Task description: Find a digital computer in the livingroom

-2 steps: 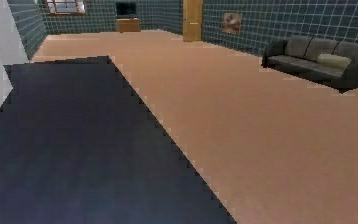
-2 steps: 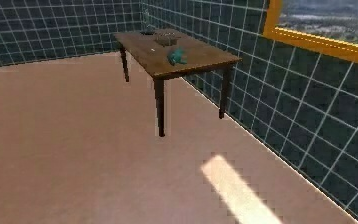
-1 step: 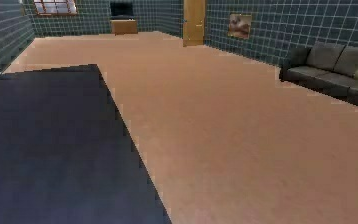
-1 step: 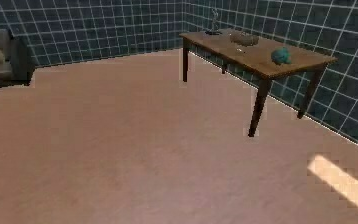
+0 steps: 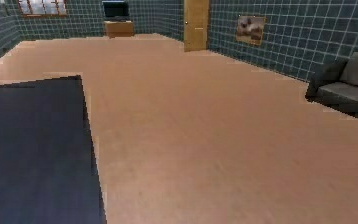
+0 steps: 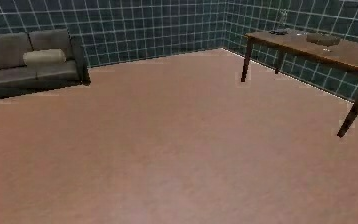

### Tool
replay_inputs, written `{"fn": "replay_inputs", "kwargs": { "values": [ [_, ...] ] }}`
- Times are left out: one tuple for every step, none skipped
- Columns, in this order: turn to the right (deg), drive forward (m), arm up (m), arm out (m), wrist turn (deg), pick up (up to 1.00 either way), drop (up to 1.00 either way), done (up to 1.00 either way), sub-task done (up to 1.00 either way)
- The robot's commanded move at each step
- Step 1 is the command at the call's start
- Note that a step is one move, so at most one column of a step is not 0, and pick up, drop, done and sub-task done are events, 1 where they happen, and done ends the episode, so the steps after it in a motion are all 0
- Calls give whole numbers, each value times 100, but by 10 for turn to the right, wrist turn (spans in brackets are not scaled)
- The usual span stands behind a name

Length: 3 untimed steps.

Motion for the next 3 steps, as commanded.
{"fn": "replay_inputs", "kwargs": {
  "values": [
    [0,100,0,0,0,0,0,0,0],
    [0,100,0,0,0,0,0,0,0],
    [0,100,0,0,0,0,0,0,0]
  ]
}}
